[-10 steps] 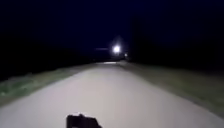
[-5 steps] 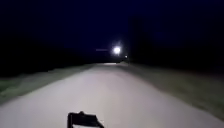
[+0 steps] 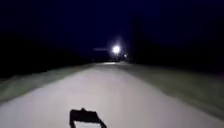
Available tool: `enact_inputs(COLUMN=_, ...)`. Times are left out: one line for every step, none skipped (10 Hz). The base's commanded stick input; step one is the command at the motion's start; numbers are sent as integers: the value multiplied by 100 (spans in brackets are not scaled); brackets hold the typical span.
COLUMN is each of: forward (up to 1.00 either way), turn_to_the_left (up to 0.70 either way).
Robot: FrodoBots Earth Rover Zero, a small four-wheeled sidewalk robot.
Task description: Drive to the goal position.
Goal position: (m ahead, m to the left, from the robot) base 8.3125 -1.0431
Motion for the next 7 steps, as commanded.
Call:
enact_inputs(forward=100, turn_to_the_left=0)
enact_inputs(forward=100, turn_to_the_left=2)
enact_inputs(forward=100, turn_to_the_left=20)
enact_inputs(forward=100, turn_to_the_left=16)
enact_inputs(forward=100, turn_to_the_left=1)
enact_inputs(forward=100, turn_to_the_left=0)
enact_inputs(forward=100, turn_to_the_left=0)
